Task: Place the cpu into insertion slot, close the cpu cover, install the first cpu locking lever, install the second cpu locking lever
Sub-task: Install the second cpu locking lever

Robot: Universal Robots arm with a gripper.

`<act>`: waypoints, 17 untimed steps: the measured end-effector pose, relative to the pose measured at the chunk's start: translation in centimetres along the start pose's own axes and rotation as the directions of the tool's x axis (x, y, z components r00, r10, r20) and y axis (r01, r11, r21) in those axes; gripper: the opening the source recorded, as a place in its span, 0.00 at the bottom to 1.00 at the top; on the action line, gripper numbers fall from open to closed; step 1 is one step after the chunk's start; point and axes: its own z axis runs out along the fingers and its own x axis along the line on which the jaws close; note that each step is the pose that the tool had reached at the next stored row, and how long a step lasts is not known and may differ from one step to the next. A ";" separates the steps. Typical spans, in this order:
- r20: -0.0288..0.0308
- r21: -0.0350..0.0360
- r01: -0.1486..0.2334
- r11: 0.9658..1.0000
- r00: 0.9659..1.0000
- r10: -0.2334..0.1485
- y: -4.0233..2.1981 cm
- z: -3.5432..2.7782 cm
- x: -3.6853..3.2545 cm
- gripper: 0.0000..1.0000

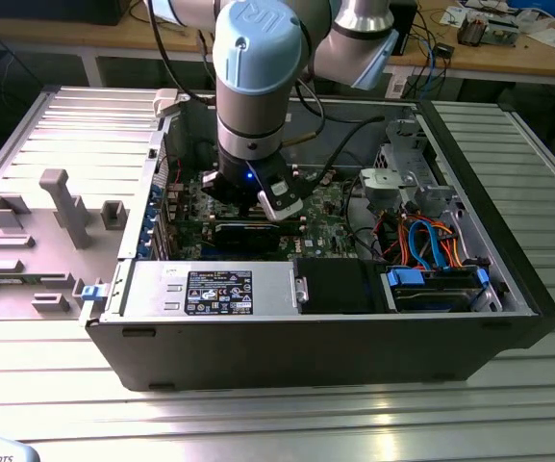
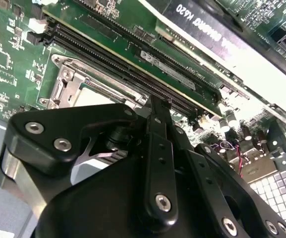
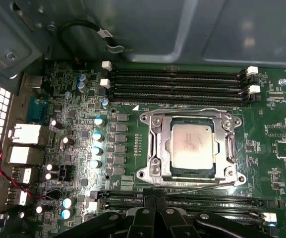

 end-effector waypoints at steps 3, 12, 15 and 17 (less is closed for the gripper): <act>0.001 -0.015 0.001 1.000 1.000 -0.001 -0.06 0.23 -0.01 0.11; 0.001 -0.018 0.000 1.000 1.000 0.000 -0.16 0.78 0.25 0.11; 0.003 -0.019 -0.007 1.000 1.000 0.007 -0.16 0.90 0.31 0.11; 0.003 -0.019 -0.009 1.000 1.000 0.009 -0.13 0.97 0.34 0.11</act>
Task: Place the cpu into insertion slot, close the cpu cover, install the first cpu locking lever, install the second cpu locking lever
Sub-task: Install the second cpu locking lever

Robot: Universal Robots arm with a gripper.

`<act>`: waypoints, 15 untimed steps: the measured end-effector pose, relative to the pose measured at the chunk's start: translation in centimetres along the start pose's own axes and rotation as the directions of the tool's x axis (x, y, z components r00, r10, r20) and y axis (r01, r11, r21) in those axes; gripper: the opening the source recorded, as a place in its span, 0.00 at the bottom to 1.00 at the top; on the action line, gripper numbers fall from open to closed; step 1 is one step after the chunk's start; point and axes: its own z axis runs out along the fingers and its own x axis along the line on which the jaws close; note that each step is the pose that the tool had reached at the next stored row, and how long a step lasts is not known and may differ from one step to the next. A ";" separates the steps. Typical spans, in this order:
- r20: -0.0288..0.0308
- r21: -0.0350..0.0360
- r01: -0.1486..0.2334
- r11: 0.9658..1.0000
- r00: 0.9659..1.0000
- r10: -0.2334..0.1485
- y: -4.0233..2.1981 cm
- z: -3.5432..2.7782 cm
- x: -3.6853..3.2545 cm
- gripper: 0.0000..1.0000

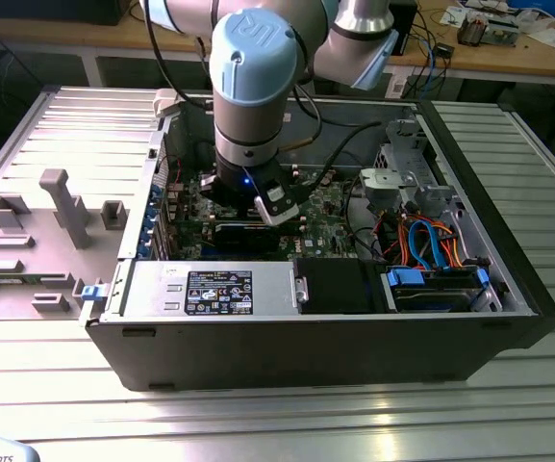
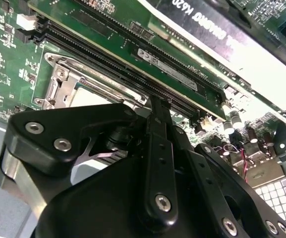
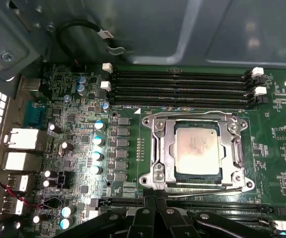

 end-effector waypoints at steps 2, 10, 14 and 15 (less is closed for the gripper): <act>0.001 0.000 -0.002 1.000 1.000 0.002 0.01 0.07 0.06 0.11; 0.002 -0.015 -0.003 1.000 1.000 0.004 0.11 0.46 0.50 0.11; 0.002 -0.030 -0.003 1.000 1.000 0.003 0.11 0.63 0.57 0.11; 0.002 -0.034 -0.003 0.999 1.000 0.003 0.10 0.66 0.59 0.11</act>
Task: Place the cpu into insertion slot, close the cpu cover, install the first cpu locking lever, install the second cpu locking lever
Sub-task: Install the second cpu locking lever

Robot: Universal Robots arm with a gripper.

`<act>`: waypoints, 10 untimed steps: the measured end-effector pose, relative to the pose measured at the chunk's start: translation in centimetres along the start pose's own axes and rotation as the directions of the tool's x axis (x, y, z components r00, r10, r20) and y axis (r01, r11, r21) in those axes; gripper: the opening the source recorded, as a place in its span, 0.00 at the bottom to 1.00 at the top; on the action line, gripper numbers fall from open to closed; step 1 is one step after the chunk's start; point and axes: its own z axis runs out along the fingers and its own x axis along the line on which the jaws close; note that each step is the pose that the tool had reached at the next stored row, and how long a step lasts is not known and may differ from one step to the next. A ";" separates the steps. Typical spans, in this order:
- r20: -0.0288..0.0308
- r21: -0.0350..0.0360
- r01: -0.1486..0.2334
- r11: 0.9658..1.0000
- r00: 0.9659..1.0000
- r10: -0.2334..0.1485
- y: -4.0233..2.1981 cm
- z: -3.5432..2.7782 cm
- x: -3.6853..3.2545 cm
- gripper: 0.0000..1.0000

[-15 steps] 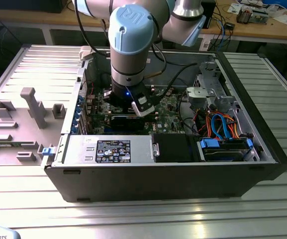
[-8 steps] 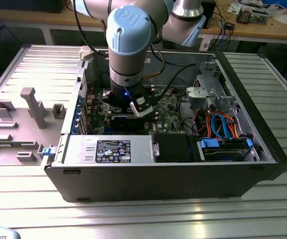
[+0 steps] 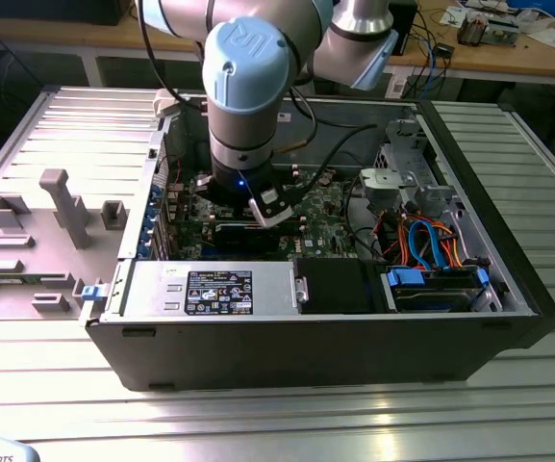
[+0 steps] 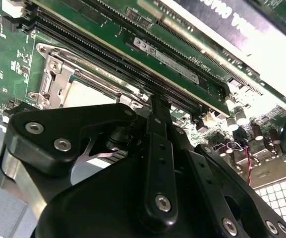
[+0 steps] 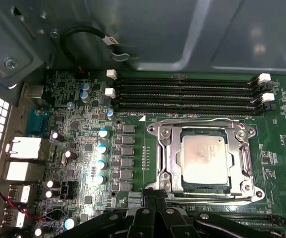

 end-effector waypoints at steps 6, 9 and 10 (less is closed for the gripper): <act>0.000 -0.014 0.000 1.000 1.000 0.000 -0.06 0.23 0.10 0.11; 0.000 -0.020 0.000 1.000 1.000 0.000 -0.12 0.37 0.10 0.11; 0.001 -0.023 0.001 1.000 1.000 -0.001 -0.13 0.41 0.11 0.11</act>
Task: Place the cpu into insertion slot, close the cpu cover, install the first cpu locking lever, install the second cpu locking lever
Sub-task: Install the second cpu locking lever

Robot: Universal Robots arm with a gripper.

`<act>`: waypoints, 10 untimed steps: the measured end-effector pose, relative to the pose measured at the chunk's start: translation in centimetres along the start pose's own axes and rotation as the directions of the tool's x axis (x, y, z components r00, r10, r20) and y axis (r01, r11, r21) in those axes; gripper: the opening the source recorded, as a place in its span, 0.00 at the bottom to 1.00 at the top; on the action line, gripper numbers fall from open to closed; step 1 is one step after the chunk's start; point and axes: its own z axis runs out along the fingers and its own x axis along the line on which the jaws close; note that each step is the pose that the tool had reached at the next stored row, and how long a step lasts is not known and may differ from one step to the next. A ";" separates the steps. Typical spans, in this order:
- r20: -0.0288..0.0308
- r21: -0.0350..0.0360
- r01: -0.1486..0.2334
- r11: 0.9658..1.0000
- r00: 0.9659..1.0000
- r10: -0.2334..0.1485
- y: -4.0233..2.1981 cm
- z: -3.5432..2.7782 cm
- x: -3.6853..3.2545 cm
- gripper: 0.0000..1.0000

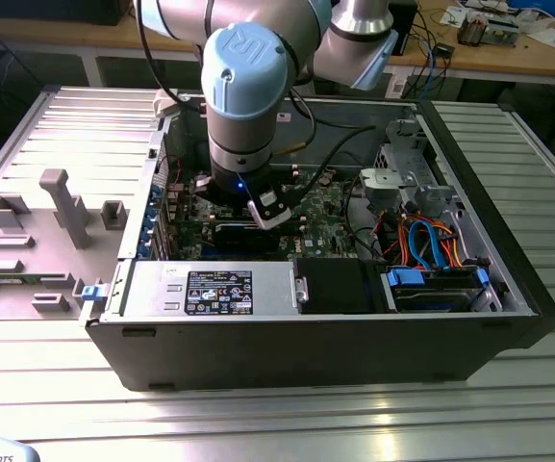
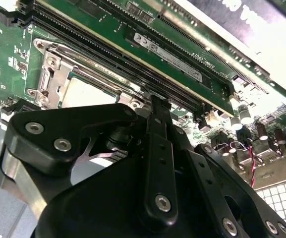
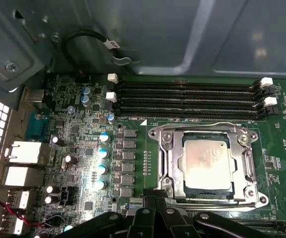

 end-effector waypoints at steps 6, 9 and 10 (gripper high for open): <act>0.000 -0.011 0.000 1.000 1.000 0.000 -0.08 0.26 0.08 0.11; 0.000 -0.011 0.000 1.000 1.000 0.000 -0.09 0.28 0.12 0.11; 0.000 -0.011 0.000 1.000 1.000 0.000 -0.09 0.28 0.13 0.11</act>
